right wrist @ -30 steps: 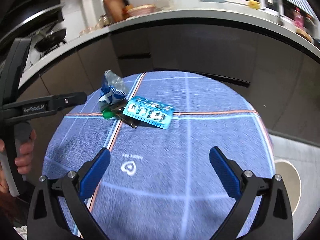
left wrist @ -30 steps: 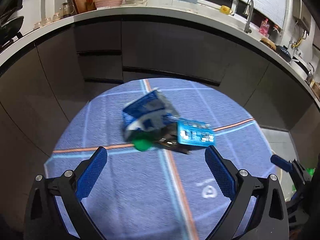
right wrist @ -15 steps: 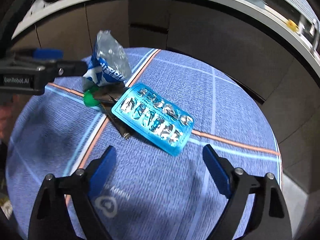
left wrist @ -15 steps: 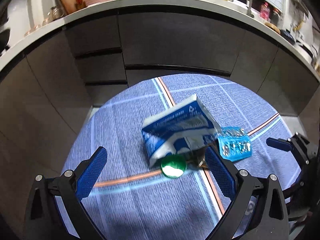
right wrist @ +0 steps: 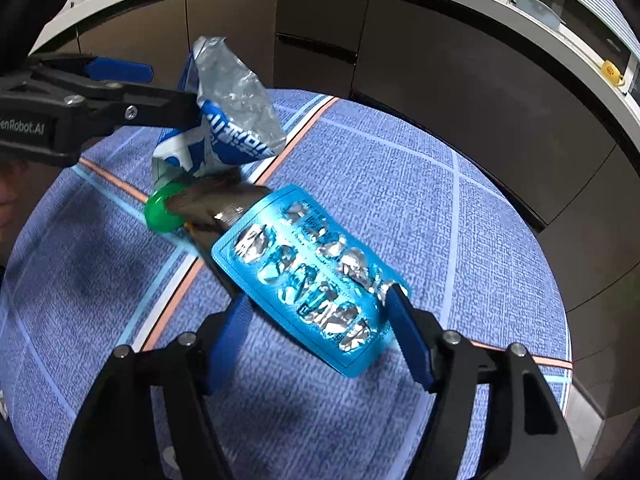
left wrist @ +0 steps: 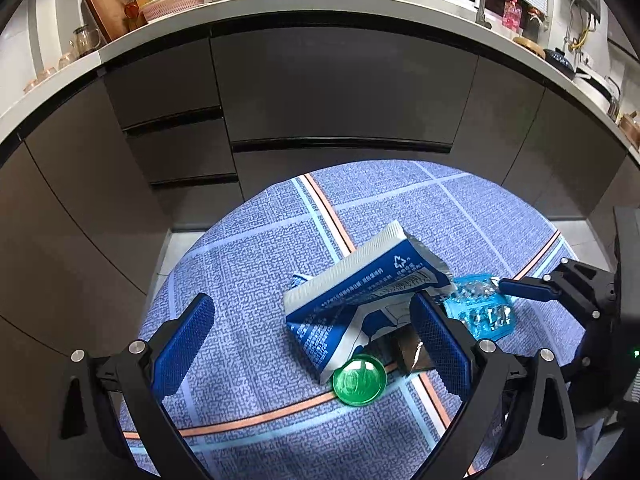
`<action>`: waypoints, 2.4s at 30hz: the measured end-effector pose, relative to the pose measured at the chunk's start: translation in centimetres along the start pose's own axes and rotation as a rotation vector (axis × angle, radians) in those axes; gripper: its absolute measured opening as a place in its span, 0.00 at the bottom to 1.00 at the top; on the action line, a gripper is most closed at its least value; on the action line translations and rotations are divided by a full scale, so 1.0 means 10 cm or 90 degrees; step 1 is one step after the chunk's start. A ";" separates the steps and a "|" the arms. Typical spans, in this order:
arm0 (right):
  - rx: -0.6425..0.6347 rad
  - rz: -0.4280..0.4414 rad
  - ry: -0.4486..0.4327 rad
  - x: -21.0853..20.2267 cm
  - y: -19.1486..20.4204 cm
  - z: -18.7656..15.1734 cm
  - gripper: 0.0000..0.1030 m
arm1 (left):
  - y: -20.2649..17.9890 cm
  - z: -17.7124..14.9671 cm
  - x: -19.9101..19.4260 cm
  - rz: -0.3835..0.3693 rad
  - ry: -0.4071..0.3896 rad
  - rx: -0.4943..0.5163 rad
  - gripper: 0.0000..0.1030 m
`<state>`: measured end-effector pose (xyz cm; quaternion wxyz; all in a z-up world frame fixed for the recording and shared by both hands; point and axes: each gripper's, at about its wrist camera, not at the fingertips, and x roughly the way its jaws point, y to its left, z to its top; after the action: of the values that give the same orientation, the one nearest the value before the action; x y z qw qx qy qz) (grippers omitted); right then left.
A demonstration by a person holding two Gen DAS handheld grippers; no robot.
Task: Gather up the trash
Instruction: 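Grasp the blue blister pack with the right gripper while the left gripper grasps the milk carton, then carry the milk carton and blister pack toward the white bin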
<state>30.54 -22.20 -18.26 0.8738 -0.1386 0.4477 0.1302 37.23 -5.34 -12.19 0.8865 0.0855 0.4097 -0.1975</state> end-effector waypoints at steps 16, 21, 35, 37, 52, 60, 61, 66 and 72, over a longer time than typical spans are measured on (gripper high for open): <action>0.045 -0.031 -0.080 -0.39 -0.29 0.07 0.11 | 0.13 0.04 0.07 -0.061 0.007 -0.040 0.91; 0.097 -0.009 -0.079 -0.48 -0.48 0.06 0.10 | 0.08 0.06 0.02 -0.056 -0.003 -0.023 0.92; 0.142 0.008 -0.090 -0.35 -0.52 0.20 0.10 | 0.05 0.14 0.30 -0.106 0.041 -0.009 0.71; 0.145 0.009 -0.092 -0.33 -0.53 0.23 0.10 | 0.03 0.14 0.33 -0.108 0.047 -0.002 0.64; 0.192 0.013 -0.143 -0.72 -0.56 0.07 0.09 | -0.06 0.10 0.08 -0.092 0.019 0.002 0.12; 0.225 0.024 -0.218 -1.37 -0.55 -0.13 0.09 | -0.17 0.18 -0.57 -0.095 -0.042 -0.040 0.12; 0.231 0.024 -0.228 -1.46 -0.56 -0.17 0.09 | -0.22 0.16 -0.66 -0.097 -0.049 -0.042 0.12; 0.253 0.015 -0.270 -1.87 -0.58 -0.38 0.09 | -0.58 0.14 -1.02 -0.119 -0.083 -0.020 0.12; 0.286 -0.013 -0.316 -2.38 -0.69 -0.78 0.09 | -1.17 0.16 -1.34 -0.159 -0.113 0.033 0.12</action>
<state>13.67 -33.88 -2.30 0.9661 0.0891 0.2372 0.0491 25.55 -12.71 -0.80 0.8851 0.0392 0.3321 -0.3236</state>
